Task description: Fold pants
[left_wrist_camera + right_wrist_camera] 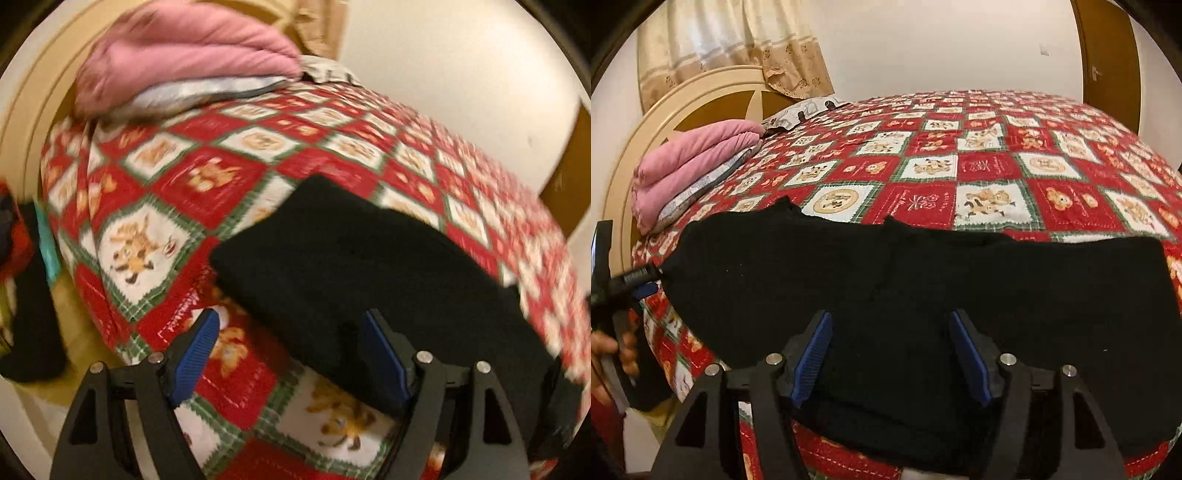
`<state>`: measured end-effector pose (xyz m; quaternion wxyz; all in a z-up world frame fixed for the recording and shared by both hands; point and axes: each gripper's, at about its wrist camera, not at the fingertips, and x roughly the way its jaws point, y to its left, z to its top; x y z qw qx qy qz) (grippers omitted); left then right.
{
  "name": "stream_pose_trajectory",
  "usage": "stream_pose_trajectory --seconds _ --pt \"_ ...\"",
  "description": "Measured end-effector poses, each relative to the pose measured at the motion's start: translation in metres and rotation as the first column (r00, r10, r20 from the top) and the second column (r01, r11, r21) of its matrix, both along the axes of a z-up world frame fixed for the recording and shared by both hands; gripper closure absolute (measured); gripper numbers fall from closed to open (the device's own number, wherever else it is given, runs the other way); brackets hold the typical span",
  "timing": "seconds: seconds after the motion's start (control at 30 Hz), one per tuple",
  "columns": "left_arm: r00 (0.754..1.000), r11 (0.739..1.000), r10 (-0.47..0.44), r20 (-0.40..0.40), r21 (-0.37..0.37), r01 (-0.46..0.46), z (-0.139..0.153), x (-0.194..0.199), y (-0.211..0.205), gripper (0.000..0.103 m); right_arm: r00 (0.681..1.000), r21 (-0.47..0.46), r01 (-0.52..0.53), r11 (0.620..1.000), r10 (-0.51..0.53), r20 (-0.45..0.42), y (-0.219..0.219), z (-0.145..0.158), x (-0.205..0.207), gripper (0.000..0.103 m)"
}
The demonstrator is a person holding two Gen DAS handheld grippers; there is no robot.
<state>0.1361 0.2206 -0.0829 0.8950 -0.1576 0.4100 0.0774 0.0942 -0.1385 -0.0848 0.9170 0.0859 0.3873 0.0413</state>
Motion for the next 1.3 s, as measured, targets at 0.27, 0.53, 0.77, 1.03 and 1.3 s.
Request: stream_pose_trajectory --seconds 0.27,0.53,0.77,1.03,1.3 --pt "0.998 0.980 0.047 0.050 -0.197 -0.036 -0.014 0.010 0.011 0.023 1.000 0.002 -0.010 1.000 0.010 -0.003 0.000 0.000 -0.001 0.031" --pt "0.993 0.988 0.106 0.047 -0.118 -0.100 -0.013 0.024 0.003 0.039 1.000 0.036 -0.008 0.999 0.008 0.000 -0.003 0.000 -0.001 0.031" --pt "0.991 0.979 0.104 0.088 -0.184 -0.087 -0.002 0.018 0.011 0.080 1.000 0.052 -0.008 0.999 0.009 -0.004 -0.004 0.000 -0.002 0.031" --pt "0.958 0.995 -0.088 0.273 0.070 0.072 0.051 0.001 -0.052 0.082 0.998 0.242 0.051 0.969 -0.055 0.012 -0.031 0.008 -0.009 0.031" --pt "0.714 0.801 -0.593 0.373 0.364 0.475 0.079 -0.057 -0.208 0.082 0.977 0.387 0.184 0.904 -0.210 0.026 -0.088 0.019 -0.024 0.031"
